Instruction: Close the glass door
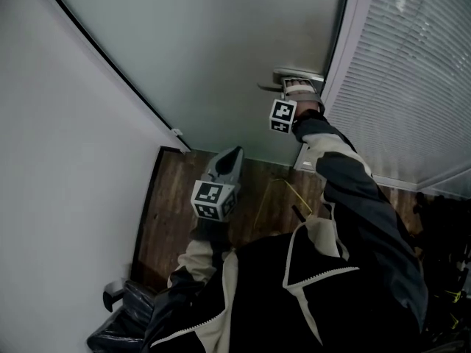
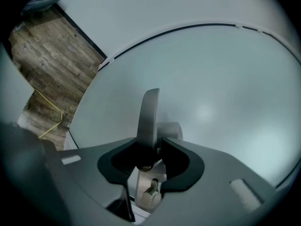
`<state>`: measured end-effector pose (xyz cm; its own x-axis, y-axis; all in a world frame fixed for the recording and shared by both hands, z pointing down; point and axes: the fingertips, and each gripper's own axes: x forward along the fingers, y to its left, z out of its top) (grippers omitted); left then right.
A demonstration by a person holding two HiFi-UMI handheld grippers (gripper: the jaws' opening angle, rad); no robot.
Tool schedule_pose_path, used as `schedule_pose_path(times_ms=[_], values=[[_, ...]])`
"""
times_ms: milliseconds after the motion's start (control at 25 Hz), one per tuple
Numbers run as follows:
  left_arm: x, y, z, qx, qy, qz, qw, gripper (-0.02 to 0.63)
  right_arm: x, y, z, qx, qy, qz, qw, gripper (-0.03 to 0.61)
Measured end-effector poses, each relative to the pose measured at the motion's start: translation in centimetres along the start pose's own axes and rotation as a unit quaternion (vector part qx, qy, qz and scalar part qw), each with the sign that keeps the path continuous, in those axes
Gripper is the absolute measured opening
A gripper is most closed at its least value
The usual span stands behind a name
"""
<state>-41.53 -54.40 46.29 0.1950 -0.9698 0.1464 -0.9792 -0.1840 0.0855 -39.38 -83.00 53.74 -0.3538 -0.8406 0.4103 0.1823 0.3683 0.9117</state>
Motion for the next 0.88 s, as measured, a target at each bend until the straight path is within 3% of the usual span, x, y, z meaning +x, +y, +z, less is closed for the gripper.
schedule_pose_path(times_ms=[800,880], values=[[-1.5,0.7,-0.4,0.003,0.002,0.024,0.9997,0.003,1.4,-0.5,-0.4,0.014,-0.002,-0.002,1.0,0.127],[-2.3,1.0,-0.8,0.0,0.005,0.024,0.9997,0.003,1.2,0.1,-0.3,0.022,-0.005,0.012,1.0,0.177]])
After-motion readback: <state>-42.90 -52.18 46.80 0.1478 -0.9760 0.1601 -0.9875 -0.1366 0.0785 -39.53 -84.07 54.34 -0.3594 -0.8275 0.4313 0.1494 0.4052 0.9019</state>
